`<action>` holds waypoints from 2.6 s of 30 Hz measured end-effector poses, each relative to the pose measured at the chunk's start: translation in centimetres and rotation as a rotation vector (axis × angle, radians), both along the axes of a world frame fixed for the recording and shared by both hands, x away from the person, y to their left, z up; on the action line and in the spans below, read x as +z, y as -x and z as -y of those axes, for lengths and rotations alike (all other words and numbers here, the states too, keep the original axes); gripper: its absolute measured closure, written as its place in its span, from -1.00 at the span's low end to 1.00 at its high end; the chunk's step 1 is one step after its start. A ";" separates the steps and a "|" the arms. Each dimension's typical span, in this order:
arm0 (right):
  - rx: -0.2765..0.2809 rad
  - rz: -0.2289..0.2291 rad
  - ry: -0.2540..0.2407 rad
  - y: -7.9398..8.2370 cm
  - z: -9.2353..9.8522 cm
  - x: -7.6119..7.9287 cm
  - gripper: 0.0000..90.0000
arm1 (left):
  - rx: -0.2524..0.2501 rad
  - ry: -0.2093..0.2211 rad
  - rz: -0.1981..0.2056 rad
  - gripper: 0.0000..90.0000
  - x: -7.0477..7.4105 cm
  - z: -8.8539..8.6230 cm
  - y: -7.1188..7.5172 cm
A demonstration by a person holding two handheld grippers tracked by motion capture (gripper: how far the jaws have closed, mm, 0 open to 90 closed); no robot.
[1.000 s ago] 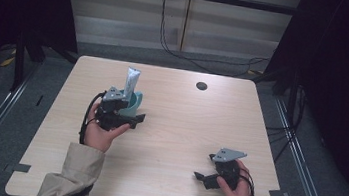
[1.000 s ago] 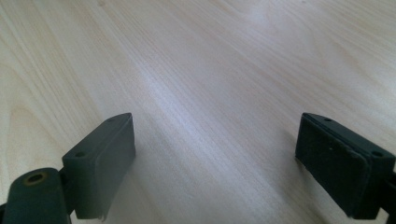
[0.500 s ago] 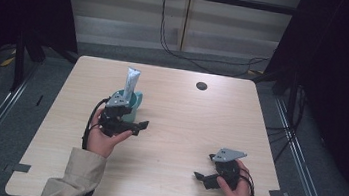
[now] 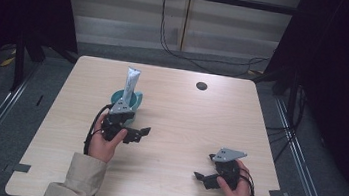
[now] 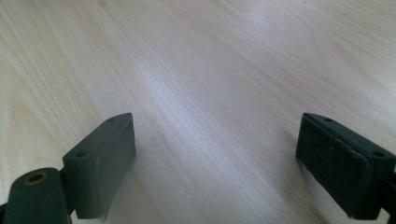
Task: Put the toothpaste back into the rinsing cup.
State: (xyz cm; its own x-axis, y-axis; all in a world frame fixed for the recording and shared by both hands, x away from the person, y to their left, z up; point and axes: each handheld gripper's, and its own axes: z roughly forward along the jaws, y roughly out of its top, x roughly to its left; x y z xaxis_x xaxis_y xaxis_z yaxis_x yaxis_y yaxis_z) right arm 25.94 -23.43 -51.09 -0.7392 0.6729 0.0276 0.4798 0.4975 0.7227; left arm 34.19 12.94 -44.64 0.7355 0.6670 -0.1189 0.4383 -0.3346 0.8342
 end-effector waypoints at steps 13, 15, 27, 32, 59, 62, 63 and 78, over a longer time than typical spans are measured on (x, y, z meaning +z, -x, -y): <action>0.000 -0.001 0.000 0.0 0.0 0.0 -0.75 | -0.029 -0.032 -0.004 -0.66 -1.5 0.2 0.9; -0.001 -0.001 0.000 0.0 0.0 0.0 -0.75 | -0.030 -0.034 -0.010 -0.66 -1.8 0.2 1.0; 0.001 0.000 0.001 0.0 0.0 0.0 -0.75 | -0.039 -0.058 -0.014 -0.66 -3.2 0.6 1.8; 0.000 0.001 0.002 0.0 0.0 0.0 -0.75 | -0.047 -0.064 -0.021 -0.66 -4.0 0.6 2.1; -0.012 0.003 0.003 0.2 0.0 0.0 -0.75 | -0.065 -0.162 -0.011 -0.65 -6.1 0.8 3.5; -0.012 0.002 0.003 0.2 0.0 0.0 -0.75 | -0.067 -0.178 -0.013 -0.65 -6.1 0.8 3.5; -0.012 0.003 0.002 0.2 0.0 0.0 -0.75 | -0.068 -0.192 -0.010 -0.65 -6.0 0.8 3.5; -0.011 0.002 0.002 0.2 0.0 0.0 -0.75 | -0.078 -0.206 -0.049 -0.68 -6.3 1.1 3.3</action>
State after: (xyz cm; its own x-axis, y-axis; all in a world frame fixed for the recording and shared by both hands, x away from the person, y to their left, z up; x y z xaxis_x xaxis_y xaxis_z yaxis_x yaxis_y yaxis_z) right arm 25.71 -23.43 -51.08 -0.7316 0.6812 0.0248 0.4840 0.4936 0.7225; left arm 30.88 11.81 -50.90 0.7826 0.6221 -0.0225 0.4424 -0.5303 0.7232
